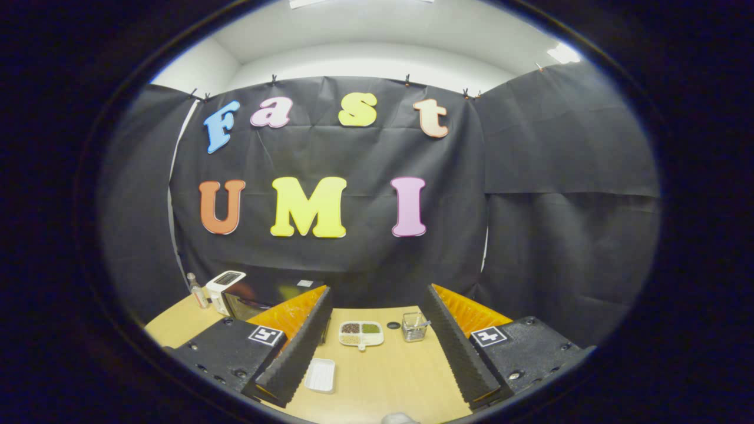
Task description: Open the toaster oven, put the food inside, and close the toaster oven door.
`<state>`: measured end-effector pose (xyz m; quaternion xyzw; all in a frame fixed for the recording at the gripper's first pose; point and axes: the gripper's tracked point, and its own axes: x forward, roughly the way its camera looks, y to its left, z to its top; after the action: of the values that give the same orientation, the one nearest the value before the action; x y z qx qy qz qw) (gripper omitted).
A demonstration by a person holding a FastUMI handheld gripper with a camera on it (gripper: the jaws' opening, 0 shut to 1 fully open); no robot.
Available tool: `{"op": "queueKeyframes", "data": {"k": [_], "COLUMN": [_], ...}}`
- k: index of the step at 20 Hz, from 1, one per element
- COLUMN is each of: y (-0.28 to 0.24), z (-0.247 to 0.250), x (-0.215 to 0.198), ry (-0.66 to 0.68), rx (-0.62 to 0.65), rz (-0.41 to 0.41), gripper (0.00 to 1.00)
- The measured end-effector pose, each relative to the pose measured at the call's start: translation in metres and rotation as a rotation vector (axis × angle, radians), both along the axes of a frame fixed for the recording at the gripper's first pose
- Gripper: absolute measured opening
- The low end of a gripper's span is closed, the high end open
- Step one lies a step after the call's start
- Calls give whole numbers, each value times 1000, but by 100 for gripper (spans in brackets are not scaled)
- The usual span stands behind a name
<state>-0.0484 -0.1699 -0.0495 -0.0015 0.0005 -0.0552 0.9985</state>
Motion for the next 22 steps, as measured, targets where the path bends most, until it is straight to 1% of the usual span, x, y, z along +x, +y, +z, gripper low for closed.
{"op": "queueKeyframes", "data": {"k": [7,9,14,22], "y": [4,1,6,8], "z": [-5,-4,-3,-6], "x": [-7,-5,-4,-7], "ry": [11,7,13,21], "rx": [18,15,54,63], "rz": [50,41,37,20], "gripper": [100,100,100,100]}}
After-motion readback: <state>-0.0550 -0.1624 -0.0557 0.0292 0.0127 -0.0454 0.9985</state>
